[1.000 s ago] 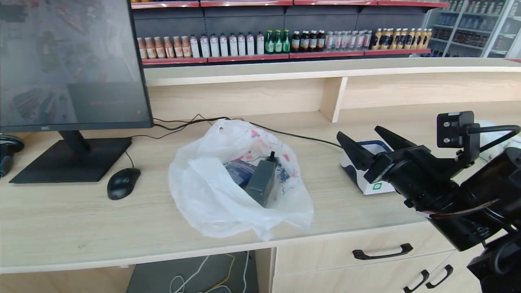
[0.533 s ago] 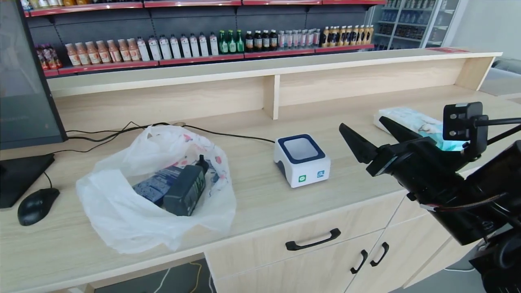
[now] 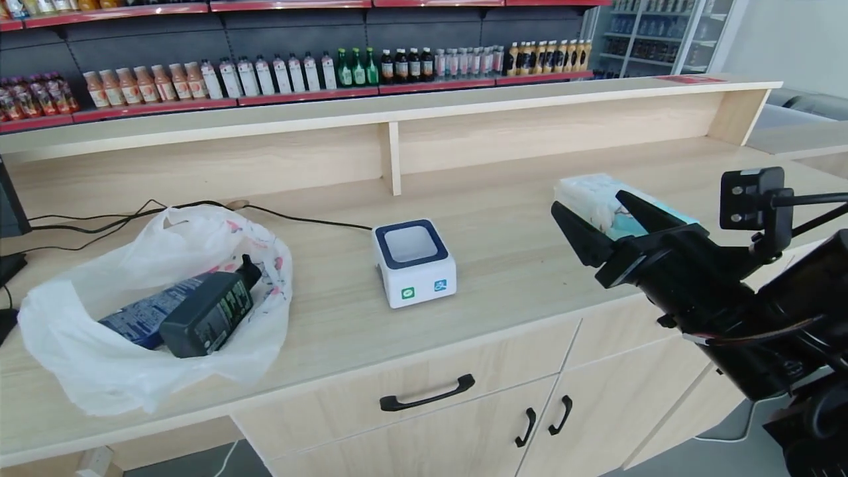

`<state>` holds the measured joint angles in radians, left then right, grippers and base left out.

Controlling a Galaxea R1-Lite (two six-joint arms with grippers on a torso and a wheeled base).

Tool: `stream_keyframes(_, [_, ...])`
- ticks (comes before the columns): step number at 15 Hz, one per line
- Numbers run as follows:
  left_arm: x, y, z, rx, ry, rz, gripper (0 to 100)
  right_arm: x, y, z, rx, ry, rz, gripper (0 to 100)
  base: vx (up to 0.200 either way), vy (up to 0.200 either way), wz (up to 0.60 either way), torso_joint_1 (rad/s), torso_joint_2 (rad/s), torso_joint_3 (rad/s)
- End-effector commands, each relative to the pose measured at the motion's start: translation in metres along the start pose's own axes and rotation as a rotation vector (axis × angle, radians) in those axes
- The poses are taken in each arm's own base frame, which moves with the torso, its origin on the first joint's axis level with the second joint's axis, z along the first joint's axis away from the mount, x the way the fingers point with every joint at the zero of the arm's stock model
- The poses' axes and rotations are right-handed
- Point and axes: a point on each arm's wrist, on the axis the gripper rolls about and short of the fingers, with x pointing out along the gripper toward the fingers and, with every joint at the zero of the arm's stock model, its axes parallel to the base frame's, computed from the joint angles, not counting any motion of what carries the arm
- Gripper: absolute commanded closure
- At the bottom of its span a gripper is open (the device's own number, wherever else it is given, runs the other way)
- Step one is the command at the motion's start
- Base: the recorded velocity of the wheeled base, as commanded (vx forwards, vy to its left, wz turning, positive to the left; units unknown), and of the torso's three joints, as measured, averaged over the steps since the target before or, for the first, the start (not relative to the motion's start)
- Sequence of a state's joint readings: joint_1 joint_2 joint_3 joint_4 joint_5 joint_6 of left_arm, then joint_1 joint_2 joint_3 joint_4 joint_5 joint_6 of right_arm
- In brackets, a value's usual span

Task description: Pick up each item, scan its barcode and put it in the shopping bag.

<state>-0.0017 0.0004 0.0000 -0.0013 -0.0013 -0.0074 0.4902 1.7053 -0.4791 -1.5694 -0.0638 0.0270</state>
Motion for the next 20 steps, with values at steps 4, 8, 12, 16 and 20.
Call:
stream_keyframes(4, [0.0, 0.0, -0.0001, 0.0, 0.001, 0.001, 0, -0.004, -0.0053, 0.0014, -0.006, 0.002, -0.019, 0, 0.0, -0.2, 0.45, 0.001, 0.0, 0.002])
stream_keyframes(8, [0.0, 0.0, -0.0001, -0.002, 0.001, 0.001, 0, -0.0043, -0.0124, 0.0031, -0.02, -0.004, -0.043, 0, 0.0, -0.2, 0.3, 0.002, 0.0, 0.0])
stream_keyframes(12, [0.0, 0.0, 0.0, 0.0, -0.001, 0.001, 0, -0.0087, -0.0134, 0.0017, -0.021, 0.01, -0.046, 0, 0.0, -0.2, 0.0, 0.0, 0.0, 0.0])
stream_keyframes(16, [0.0, 0.0, 0.0, -0.002, -0.001, 0.001, 0, -0.0075, -0.0138, 0.0011, -0.022, 0.01, -0.048, 0, 0.0, -0.2, 0.0, 0.001, 0.0, 0.002])
stream_keyframes(20, [0.0, 0.0, 0.0, 0.0, -0.001, 0.0, 0, -0.0073, -0.0132, -0.003, -0.02, 0.025, -0.046, 0, 0.05, -0.2, 0.0, 0.002, 0.0, -0.002])
